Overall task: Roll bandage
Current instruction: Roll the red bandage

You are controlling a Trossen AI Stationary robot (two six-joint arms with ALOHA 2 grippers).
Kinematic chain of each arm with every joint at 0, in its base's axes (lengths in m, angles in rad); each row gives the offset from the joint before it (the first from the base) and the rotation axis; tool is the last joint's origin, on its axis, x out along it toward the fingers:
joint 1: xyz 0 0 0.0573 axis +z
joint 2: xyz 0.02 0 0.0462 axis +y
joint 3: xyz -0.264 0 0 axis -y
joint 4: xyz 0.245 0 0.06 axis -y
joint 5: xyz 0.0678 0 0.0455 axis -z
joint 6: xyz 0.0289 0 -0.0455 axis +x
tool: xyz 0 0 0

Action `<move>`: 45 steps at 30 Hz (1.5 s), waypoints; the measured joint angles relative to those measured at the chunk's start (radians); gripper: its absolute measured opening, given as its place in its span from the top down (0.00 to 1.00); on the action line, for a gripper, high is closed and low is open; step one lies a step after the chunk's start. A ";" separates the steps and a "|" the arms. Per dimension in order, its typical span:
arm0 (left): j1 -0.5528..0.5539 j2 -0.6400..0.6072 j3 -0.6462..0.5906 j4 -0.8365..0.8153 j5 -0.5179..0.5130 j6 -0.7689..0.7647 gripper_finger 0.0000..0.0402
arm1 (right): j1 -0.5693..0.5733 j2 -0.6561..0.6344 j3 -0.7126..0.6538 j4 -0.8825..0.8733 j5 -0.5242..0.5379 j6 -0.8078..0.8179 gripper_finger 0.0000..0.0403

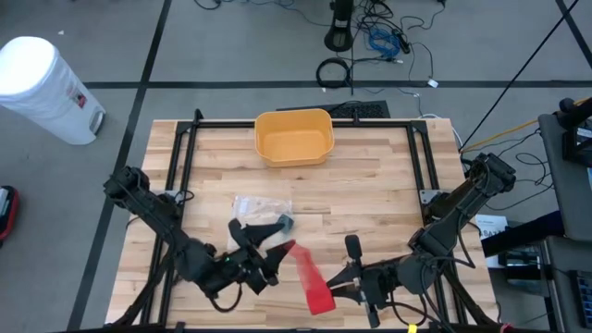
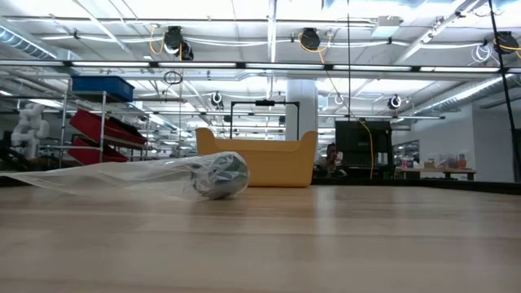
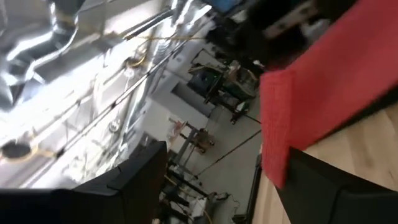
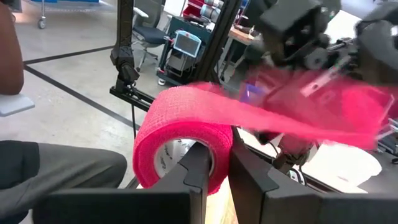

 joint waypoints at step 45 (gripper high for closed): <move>-0.113 0.253 0.049 -0.267 0.396 0.500 0.31 | -0.014 -0.019 0.000 0.067 0.010 -0.023 0.90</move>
